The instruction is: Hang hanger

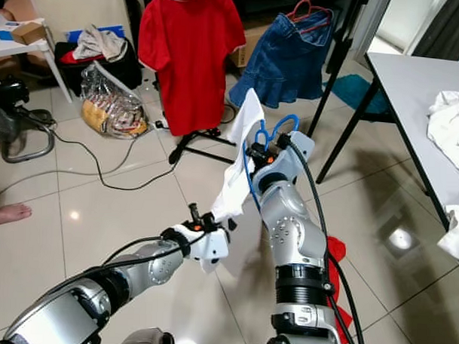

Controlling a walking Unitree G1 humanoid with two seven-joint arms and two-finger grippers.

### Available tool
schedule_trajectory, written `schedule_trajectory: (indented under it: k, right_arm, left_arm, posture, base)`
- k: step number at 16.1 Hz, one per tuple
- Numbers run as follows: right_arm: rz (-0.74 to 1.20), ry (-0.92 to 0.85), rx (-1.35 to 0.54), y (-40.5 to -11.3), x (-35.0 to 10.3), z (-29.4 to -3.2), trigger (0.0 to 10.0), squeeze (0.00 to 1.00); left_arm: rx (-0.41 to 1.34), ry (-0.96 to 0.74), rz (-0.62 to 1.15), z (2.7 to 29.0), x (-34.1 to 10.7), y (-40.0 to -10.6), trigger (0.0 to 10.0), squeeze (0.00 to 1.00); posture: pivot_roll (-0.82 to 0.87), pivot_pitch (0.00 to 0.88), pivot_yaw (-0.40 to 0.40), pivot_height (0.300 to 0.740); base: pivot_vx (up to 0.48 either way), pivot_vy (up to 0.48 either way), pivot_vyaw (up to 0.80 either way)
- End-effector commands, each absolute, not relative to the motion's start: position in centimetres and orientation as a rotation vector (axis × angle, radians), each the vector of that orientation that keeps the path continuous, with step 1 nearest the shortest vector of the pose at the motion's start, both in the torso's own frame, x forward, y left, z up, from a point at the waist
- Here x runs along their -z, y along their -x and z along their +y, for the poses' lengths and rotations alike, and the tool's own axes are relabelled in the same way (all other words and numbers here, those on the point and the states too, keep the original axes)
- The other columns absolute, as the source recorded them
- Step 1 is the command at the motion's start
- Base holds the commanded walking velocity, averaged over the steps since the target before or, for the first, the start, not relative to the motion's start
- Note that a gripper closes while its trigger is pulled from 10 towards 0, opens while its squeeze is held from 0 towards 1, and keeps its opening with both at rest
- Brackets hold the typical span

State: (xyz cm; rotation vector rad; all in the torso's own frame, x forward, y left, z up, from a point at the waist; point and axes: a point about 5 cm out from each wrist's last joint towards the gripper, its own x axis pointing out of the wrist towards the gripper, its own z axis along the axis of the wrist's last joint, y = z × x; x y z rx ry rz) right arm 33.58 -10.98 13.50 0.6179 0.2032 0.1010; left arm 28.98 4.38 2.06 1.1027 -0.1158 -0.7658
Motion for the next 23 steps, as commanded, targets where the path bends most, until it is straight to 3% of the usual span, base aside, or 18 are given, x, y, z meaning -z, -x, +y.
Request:
schedule_trajectory:
  k: [1,8,11,12,13,19,21,23]
  right_arm:
    - [0.083,-0.728,-0.156,-33.6,-15.5,-10.8,10.0,0.00]
    - [-0.128,-0.938,-0.351,-32.2,-17.8,-10.4,10.0,0.00]
    - [-0.158,-0.998,-0.382,-32.1,-18.3,-10.3,10.0,0.00]
    - [-0.168,-1.050,-0.413,-31.9,-18.7,-10.0,10.0,0.00]
    - [-0.173,-1.060,-0.422,-31.9,-18.8,-10.0,10.0,0.00]
    - [-0.191,-1.069,-0.442,-31.4,-18.6,-10.1,10.0,0.00]
    - [-0.175,-1.056,-0.456,-31.5,-19.0,-9.6,10.0,0.00]
    - [-0.067,-0.935,-0.402,-32.1,-18.3,-9.0,10.0,0.00]
  left_arm:
    - [0.779,-1.148,-0.131,4.3,-2.1,-29.0,10.0,0.00]
    - [0.494,-0.983,-0.121,6.5,-4.5,-31.6,10.0,0.00]
    - [0.514,-1.048,-0.173,6.5,-4.8,-31.8,10.0,0.00]
    - [0.579,-1.184,-0.202,6.6,-4.0,-31.2,10.0,0.00]
    - [0.591,-1.209,-0.196,6.8,-3.7,-31.1,10.0,0.00]
    - [0.587,-1.224,-0.192,7.2,-3.4,-30.9,10.0,0.00]
    - [0.612,-1.249,-0.195,7.0,-3.2,-30.7,10.0,0.00]
    - [0.645,-1.307,-0.196,6.7,-3.1,-30.8,10.0,0.00]
  posture:
    - [0.07,0.024,0.038,0.740]
    - [0.07,0.027,0.041,0.740]
    - [0.08,0.025,0.043,0.740]
    - [0.08,0.024,0.047,0.740]
    - [0.08,0.025,0.048,0.740]
    - [0.08,0.030,0.048,0.740]
    - [0.08,0.027,0.048,0.740]
    - [0.08,0.028,0.049,0.740]
  base:
    - [0.000,0.000,0.00]
    - [0.000,0.000,0.00]
    - [0.000,0.000,0.00]
    - [0.000,0.000,0.00]
    - [0.000,0.000,0.00]
    - [0.000,0.000,0.00]
    - [0.000,0.000,0.00]
    - [0.000,0.000,0.00]
